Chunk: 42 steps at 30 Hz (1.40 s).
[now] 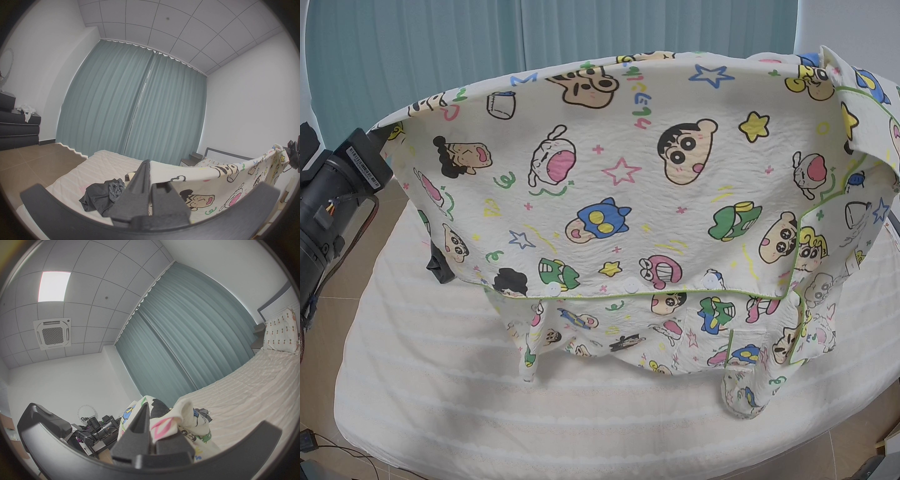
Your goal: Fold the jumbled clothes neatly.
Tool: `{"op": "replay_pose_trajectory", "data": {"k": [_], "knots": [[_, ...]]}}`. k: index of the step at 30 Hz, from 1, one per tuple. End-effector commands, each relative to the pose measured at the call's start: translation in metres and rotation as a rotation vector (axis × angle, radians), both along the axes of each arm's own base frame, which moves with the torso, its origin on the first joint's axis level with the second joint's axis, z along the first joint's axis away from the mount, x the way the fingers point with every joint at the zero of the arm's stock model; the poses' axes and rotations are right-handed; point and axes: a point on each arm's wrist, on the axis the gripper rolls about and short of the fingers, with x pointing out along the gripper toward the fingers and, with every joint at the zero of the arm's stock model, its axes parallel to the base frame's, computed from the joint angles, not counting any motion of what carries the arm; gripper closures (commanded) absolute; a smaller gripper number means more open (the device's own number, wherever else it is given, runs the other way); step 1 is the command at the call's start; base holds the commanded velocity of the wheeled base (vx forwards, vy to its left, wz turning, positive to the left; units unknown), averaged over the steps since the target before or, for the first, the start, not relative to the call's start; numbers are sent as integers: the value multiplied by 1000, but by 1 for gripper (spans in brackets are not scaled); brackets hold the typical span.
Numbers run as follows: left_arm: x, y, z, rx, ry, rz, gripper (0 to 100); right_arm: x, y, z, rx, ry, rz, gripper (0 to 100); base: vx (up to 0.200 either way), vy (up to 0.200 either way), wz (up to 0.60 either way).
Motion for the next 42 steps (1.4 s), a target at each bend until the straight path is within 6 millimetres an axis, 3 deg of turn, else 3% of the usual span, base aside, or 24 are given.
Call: {"op": "replay_pose_trajectory", "data": {"k": [1,23,42], "knots": [[1,-1,-1,4,3,1,100,1,0,-1,-1,4,0,100,0,-200,0],[1,-1,-1,4,3,1,100,4,-2,0,-2,9,-25,100,0,-200,0],[0,0,0,2,-1,1,100,18,-3,0,-8,30,-62,100,0,-200,0]]}}
